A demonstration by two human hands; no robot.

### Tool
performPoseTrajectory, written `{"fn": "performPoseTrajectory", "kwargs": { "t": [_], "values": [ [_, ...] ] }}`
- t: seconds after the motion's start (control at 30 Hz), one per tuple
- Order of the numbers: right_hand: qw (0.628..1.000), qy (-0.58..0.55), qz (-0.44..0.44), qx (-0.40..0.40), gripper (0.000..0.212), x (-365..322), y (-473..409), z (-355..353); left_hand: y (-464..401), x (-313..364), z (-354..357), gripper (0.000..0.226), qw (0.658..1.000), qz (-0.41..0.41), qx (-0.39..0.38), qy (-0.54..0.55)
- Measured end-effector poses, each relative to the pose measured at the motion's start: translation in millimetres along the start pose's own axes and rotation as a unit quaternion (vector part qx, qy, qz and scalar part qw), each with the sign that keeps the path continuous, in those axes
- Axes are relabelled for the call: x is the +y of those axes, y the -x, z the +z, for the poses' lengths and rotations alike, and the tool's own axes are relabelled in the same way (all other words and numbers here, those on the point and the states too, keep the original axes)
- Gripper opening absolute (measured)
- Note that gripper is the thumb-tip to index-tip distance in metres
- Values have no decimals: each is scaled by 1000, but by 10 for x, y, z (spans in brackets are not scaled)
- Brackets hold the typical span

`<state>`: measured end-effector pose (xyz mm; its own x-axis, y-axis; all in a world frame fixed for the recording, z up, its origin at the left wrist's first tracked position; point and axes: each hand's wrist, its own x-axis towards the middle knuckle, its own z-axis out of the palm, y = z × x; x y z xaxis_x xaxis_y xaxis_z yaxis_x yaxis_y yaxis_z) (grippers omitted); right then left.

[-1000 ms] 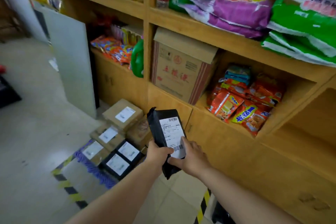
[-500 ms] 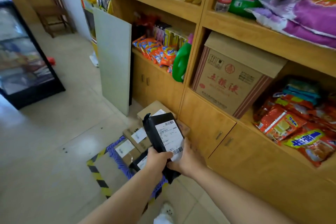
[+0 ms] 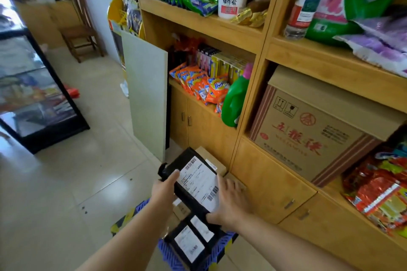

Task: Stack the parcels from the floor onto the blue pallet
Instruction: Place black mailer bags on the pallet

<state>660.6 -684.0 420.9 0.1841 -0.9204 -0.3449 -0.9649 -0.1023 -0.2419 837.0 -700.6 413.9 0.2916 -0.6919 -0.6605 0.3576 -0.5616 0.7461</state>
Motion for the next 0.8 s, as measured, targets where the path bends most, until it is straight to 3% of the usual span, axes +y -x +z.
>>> {"fn": "performPoseTrajectory", "kwargs": {
  "t": [0.23, 0.4, 0.5, 0.6, 0.8],
  "values": [
    [1000, -9, 11, 3, 115, -407, -642, -172, -576, 569, -71, 36, 1000, 3, 0, 8],
    [990, -81, 113, 37, 111, -937, -1210, -201, -1190, 1139, -219, 27, 995, 22, -91, -46],
    [965, -168, 196, 49, 108, -1415, -1557, -118, -1555, 1301, -375, 39, 978, 8, -150, -148],
    [928, -262, 259, 49, 108, -1871, -1874, 131, -1864, 1346, -584, 43, 959, -2, -156, -237],
    [893, -304, 330, -13, 118, -2406, -2172, 776, -2560, 1208, -1016, 38, 947, -55, -143, -282]
  ]
}}
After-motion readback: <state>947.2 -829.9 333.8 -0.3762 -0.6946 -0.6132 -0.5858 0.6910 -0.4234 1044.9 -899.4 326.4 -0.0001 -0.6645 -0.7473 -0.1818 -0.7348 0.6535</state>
